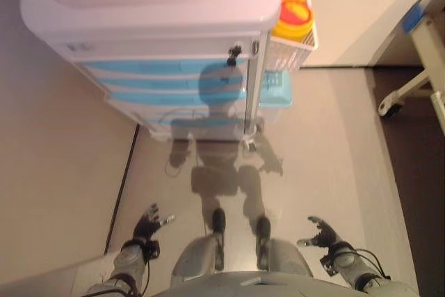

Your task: Open the drawer and pick up the medicine

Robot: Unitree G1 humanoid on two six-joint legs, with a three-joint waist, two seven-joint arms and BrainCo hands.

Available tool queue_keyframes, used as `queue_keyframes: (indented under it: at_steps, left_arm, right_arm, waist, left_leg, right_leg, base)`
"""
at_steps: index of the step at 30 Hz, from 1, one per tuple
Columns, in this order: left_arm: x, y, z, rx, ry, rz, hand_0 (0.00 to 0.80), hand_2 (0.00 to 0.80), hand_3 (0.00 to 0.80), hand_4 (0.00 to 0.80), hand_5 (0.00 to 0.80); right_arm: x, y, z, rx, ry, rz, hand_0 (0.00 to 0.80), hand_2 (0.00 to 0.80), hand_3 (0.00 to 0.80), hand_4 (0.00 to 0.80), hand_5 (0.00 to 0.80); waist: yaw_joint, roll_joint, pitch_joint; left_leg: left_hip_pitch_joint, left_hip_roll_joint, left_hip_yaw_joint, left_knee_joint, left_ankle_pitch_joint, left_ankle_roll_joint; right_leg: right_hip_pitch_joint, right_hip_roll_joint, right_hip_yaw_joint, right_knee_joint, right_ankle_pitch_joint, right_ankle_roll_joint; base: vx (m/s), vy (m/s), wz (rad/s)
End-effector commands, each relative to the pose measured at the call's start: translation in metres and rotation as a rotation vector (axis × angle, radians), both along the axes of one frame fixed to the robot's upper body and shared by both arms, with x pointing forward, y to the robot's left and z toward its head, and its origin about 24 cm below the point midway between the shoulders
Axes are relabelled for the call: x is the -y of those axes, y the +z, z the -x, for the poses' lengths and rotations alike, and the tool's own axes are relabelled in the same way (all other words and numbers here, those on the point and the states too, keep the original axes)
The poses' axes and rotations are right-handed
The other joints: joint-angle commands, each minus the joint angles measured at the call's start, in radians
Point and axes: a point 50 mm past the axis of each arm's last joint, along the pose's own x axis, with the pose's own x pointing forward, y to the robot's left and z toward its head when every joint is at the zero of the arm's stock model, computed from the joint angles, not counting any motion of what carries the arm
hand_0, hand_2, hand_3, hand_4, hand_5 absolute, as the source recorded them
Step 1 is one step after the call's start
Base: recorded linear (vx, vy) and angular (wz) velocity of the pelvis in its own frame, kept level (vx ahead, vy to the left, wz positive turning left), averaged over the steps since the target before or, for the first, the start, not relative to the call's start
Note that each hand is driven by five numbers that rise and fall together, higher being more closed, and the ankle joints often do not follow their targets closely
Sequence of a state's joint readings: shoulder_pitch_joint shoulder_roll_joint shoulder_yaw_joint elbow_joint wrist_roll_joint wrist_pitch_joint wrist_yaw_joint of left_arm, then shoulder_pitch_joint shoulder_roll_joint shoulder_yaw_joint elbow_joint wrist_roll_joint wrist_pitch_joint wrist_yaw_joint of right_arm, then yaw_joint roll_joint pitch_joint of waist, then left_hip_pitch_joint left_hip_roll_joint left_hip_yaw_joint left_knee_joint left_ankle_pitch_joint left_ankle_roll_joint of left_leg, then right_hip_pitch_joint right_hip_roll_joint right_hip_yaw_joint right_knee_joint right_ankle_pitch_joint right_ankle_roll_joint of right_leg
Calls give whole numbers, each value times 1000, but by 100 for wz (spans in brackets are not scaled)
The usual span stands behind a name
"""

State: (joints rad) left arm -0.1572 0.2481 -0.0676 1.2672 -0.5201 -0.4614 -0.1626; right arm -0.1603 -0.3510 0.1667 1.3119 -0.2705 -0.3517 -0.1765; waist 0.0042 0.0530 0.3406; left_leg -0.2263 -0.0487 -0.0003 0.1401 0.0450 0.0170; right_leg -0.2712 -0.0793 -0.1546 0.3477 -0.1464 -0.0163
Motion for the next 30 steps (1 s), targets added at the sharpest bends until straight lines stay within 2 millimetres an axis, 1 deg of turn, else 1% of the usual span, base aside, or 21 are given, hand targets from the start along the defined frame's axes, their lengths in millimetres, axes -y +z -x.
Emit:
queue_keyframes:
  at_steps: [1, 4, 7, 8, 10, 14, 17, 20, 23, 27, 30]
  left_arm:
    - [-16, 22, -16, 211, 152, 50, 0, 0, 0, 0, 0]
    - [-18, 41, -36, 367, 213, 137, 0, 0, 0, 0, 0]
    - [-15, 58, -54, 523, 242, 284, 0, 0, 0, 0, 0]
    - [-13, 62, -58, 563, 242, 325, 0, 0, 0, 0, 0]
    - [-10, 74, -69, 659, 241, 419, 0, 0, 0, 0, 0]
    - [-6, 98, -91, 813, 228, 603, 0, 0, 0, 0, 0]
    - [-10, 117, -104, 915, 222, 659, 0, 0, 0, 0, 0]
    - [-20, 137, -117, 998, 246, 700, 0, 0, 0, 0, 0]
    - [-35, 165, -133, 1077, 286, 723, 0, 0, 0, 0, 0]
    - [-61, 218, -153, 1210, 327, 772, 0, 0, 0, 0, 0]
    - [-67, 251, -164, 1290, 324, 782, 0, 0, 0, 0, 0]
  right_arm:
    - [2, 9, -8, 125, -54, 9, 0, 0, 0, 0, 0]
    - [4, 15, -15, 160, -51, 16, 0, 0, 0, 0, 0]
    - [7, 17, -17, 177, -65, 26, 0, 0, 0, 0, 0]
    - [8, 18, -16, 178, -68, 29, 0, 0, 0, 0, 0]
    - [9, 19, -16, 183, -78, 29, 0, 0, 0, 0, 0]
    - [13, 22, -18, 188, -77, 35, 0, 0, 0, 0, 0]
    - [16, 24, -17, 186, -81, 40, 0, 0, 0, 0, 0]
    - [17, 23, -15, 174, -80, 46, 0, 0, 0, 0, 0]
    - [17, 22, -11, 163, -68, 52, 0, 0, 0, 0, 0]
    - [17, 20, -6, 143, -45, 57, 0, 0, 0, 0, 0]
    - [15, 19, -5, 133, -24, 65, 0, 0, 0, 0, 0]
  waist:
    - [-7, -28, 36]
    - [-17, -34, 58]
    - [-27, -40, 73]
    - [-29, -39, 75]
    - [-35, -44, 83]
    - [-57, -55, 93]
    - [-77, -64, 97]
    - [-97, -72, 98]
    - [-118, -80, 96]
    - [-144, -89, 88]
    - [-156, -91, 86]
  left_leg:
    - [-89, -56, 59, 255, -224, 100]
    - [-183, -61, 82, 357, -262, 110]
    - [-267, -65, 95, 455, -304, 122]
    - [-275, -66, 90, 487, -345, 123]
    - [-313, -66, 94, 539, -370, 129]
    - [-372, -57, 102, 604, -394, 136]
    - [-410, -49, 106, 645, -404, 139]
    - [-438, -42, 112, 675, -409, 139]
    - [-465, -33, 117, 703, -414, 139]
    - [-497, -23, 120, 737, -420, 135]
    - [-513, -18, 122, 748, -419, 131]
  right_leg:
    - [-88, -34, 56, 74, 14, 31]
    - [-184, -23, 71, 152, 5, 16]
    - [-270, -10, 88, 227, -4, 7]
    - [-283, -1, 99, 259, -35, 12]
    - [-322, 12, 111, 294, -42, 11]
    - [-387, 37, 138, 339, -47, 11]
    - [-427, 55, 158, 363, -46, 7]
    - [-456, 66, 173, 374, -39, 4]
    - [-481, 77, 187, 384, -33, 1]
    - [-506, 88, 201, 391, -26, -5]
    - [-518, 90, 206, 392, -21, -9]
  base:
    - [-80, 86, -10]
    - [-40, 88, -23]
    - [24, 92, -20]
    - [97, 85, -25]
    - [76, 78, -37]
    - [35, 76, -26]
    - [67, 60, -28]
    - [78, 60, -15]
    - [79, 45, -16]
    - [77, 26, -9]
    - [35, 15, -12]
